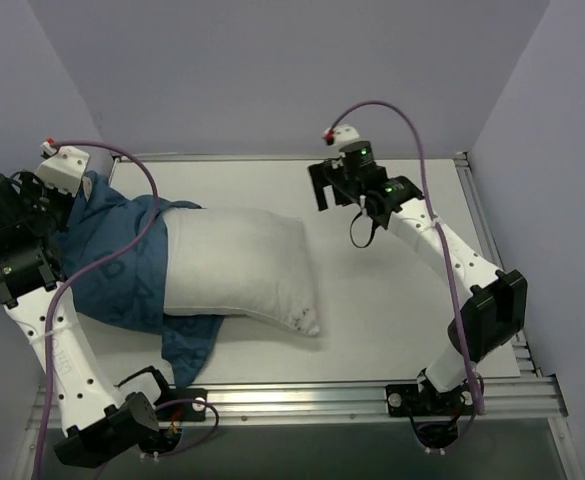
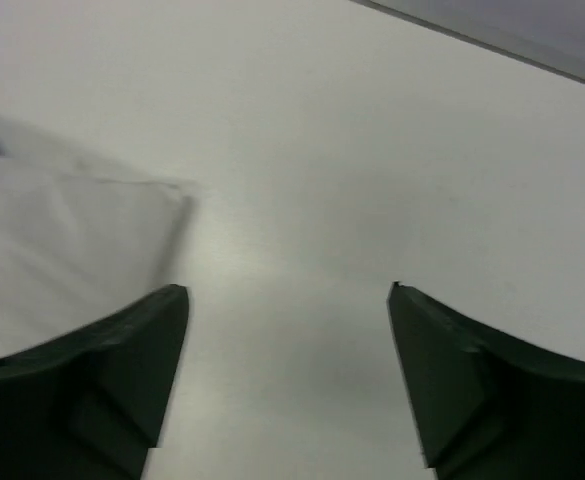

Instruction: Remove the pillowcase from the pillow

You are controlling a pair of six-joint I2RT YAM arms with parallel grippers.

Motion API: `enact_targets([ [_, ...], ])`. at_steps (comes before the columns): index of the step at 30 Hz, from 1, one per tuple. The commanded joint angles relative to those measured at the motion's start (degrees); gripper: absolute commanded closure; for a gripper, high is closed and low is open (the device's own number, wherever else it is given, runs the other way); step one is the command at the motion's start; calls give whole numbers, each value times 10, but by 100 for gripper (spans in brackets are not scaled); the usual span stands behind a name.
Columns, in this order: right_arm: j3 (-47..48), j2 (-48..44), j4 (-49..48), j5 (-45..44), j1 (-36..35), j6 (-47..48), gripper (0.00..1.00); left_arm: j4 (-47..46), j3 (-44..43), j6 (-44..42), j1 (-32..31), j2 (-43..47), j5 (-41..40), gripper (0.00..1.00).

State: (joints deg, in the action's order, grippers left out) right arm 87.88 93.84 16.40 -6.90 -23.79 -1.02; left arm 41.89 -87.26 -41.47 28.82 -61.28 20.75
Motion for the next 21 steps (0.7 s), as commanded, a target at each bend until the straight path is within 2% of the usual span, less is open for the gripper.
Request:
enact_targets([
  [1, 21, -46, -7, 51, -121, 12, 1, 3, 2, 50, -24, -11, 8, 98],
  [4, 32, -23, -30, 82, -191, -12, 0, 6, 8, 64, -41, -9, -1, 98],
  [5, 38, -1, -31, 82, -228, -17, 0, 7, 16, 66, -46, -5, -4, 98],
  [9, 38, 71, -30, 71, -303, -41, 0, 6, 31, 75, -54, 1, -11, 98],
  [12, 42, 134, -8, 16, -338, -53, 0, 8, 44, 78, -57, 5, -19, 98],
  [17, 6, 224, 57, -105, -322, -102, 0, 12, 73, 83, -57, 13, -20, 98],
  [21, -89, 204, 12, -100, -282, -141, 0, 11, 82, 94, -57, 19, -22, 98],
])
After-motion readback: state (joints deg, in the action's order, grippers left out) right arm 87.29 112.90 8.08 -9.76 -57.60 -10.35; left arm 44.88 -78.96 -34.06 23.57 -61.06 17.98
